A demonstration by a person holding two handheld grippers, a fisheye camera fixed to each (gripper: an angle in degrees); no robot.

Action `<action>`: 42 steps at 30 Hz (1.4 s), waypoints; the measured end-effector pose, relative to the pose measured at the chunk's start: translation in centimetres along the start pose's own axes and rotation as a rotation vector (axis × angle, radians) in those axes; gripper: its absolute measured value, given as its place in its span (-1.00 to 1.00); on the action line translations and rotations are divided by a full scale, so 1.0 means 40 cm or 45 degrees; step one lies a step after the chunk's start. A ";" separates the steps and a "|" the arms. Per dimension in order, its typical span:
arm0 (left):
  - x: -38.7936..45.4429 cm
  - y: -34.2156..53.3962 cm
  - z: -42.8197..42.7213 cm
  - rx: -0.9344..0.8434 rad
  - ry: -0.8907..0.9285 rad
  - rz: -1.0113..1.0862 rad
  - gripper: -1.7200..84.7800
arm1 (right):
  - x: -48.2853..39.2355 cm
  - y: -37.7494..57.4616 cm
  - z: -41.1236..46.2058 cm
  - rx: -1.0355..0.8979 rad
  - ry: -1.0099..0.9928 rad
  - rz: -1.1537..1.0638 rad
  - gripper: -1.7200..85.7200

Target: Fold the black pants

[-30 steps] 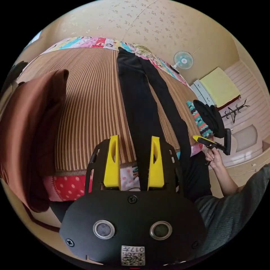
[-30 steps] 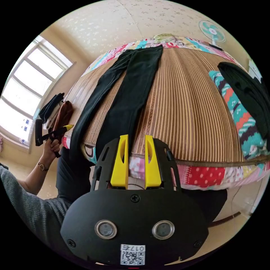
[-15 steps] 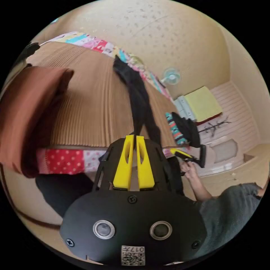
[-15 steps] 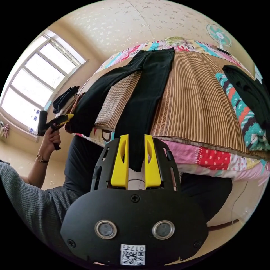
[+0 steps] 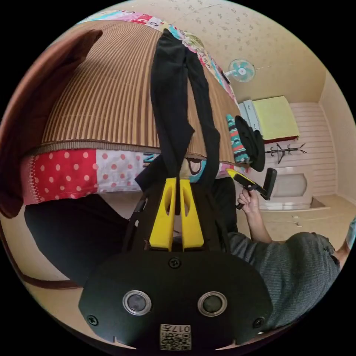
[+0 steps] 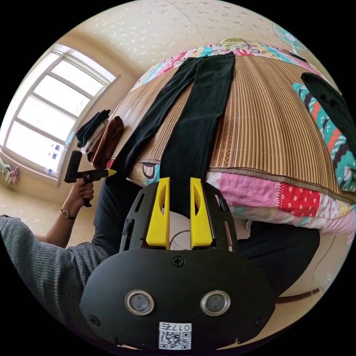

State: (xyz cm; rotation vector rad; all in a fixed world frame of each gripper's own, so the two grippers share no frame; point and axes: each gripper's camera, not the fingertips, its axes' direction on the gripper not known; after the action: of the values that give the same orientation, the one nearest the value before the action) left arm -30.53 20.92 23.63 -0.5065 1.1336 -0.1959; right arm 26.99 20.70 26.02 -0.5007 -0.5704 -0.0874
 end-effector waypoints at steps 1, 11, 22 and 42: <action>0.005 0.004 -0.010 0.032 0.061 0.015 -0.96 | 0.000 0.010 -0.007 0.014 0.017 -0.001 -0.77; -0.011 0.094 0.148 -0.290 -0.590 -0.145 -0.98 | 0.037 0.109 0.048 -0.099 0.023 0.067 -0.77; 0.118 0.173 0.288 -0.648 -0.595 0.083 -0.96 | 0.059 0.299 0.124 -0.252 -0.176 0.041 -0.90; 0.588 0.053 0.575 -0.604 -0.784 0.485 -0.55 | -0.274 0.338 0.014 -0.045 -0.452 -0.400 -0.93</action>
State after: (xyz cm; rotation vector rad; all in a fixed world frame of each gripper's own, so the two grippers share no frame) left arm -0.12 19.96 10.93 -0.6947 0.6412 0.5440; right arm 20.41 32.19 14.71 -0.4605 -0.9951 -0.3122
